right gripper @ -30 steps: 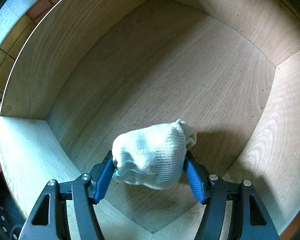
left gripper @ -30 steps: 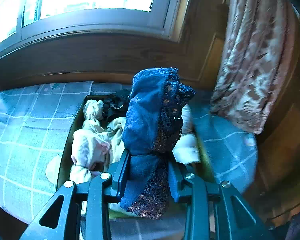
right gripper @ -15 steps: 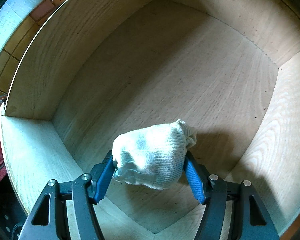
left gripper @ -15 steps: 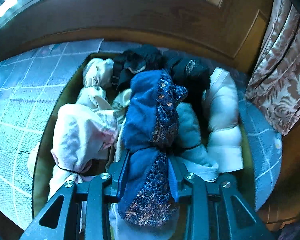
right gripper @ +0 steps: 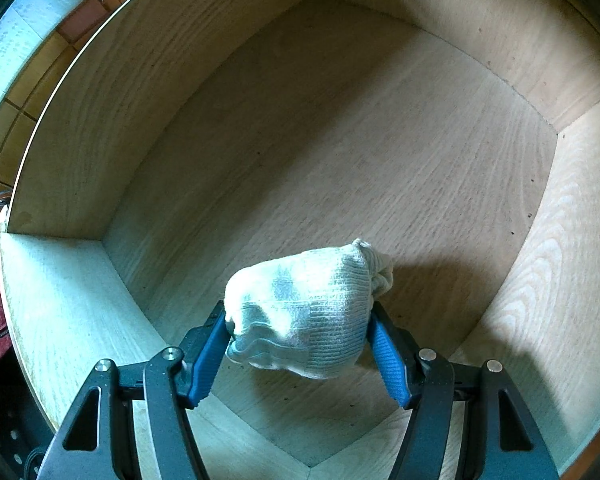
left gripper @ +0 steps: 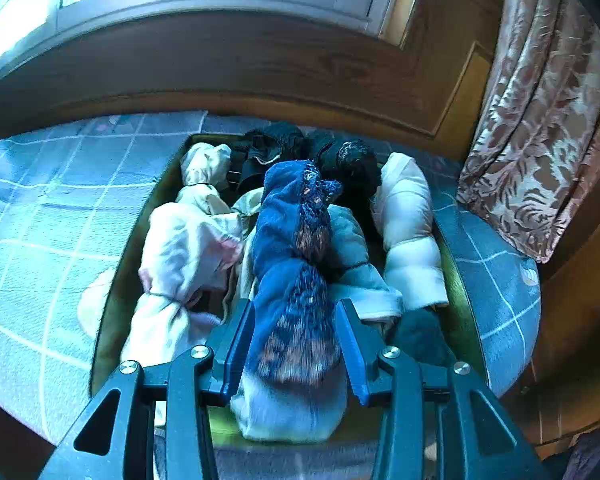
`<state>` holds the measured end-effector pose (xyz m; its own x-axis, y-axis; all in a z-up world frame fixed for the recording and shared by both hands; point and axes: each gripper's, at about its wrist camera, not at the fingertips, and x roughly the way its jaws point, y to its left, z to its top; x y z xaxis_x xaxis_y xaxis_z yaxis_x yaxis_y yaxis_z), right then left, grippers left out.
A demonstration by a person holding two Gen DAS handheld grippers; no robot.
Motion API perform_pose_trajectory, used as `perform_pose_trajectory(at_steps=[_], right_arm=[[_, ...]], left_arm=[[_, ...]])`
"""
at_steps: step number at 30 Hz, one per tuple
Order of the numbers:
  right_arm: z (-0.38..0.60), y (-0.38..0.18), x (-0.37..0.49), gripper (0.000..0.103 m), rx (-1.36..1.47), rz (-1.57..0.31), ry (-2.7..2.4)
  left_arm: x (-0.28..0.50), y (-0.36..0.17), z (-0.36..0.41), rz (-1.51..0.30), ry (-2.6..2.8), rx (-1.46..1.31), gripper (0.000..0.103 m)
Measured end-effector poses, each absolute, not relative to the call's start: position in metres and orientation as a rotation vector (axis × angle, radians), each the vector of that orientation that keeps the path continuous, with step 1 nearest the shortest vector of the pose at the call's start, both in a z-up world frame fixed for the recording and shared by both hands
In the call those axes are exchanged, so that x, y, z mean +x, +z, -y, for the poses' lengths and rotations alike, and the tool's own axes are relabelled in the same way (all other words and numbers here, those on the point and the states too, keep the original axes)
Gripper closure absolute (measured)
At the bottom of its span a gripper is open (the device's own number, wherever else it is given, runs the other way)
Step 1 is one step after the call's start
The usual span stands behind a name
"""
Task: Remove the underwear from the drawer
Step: 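Open the left tool to release the navy undergarment, then carry the white knit sock with the right tool down into the tray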
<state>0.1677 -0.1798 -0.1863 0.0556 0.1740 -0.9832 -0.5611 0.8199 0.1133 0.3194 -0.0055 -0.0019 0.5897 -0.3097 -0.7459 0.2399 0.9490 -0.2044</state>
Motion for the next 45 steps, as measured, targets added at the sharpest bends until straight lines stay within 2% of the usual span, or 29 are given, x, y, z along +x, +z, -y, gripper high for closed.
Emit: perform_pose_trajectory(at_steps=[6, 10, 21, 29, 35, 45], right_arm=[[0.177, -0.189, 0.165, 0.035, -0.341, -1.414, 0.568], [0.177, -0.189, 0.165, 0.035, -0.341, -1.414, 0.568], [0.170, -0.190, 0.161, 0.036, -0.364, -1.403, 0.539], [0.171, -0.183, 0.148, 0.036, -0.311, -1.374, 0.539], [0.181, -0.159, 0.147, 0.036, -0.191, -1.348, 0.524], [0.202, -0.082, 0.141, 0.036, -0.115, -1.212, 0.469]], left_arm=[[0.256, 0.008, -0.004, -0.757, -0.310, -0.036, 0.061], [0.214, -0.008, -0.003, -0.746, -0.309, 0.026, 0.061], [0.145, -0.107, 0.000, -0.939, -0.280, 0.010, 0.061], [0.133, -0.143, -0.003, -1.002, -0.275, -0.024, 0.061], [0.124, -0.149, 0.003, -0.996, -0.277, 0.010, 0.061], [0.126, -0.155, 0.004, -1.016, -0.285, 0.015, 0.061]])
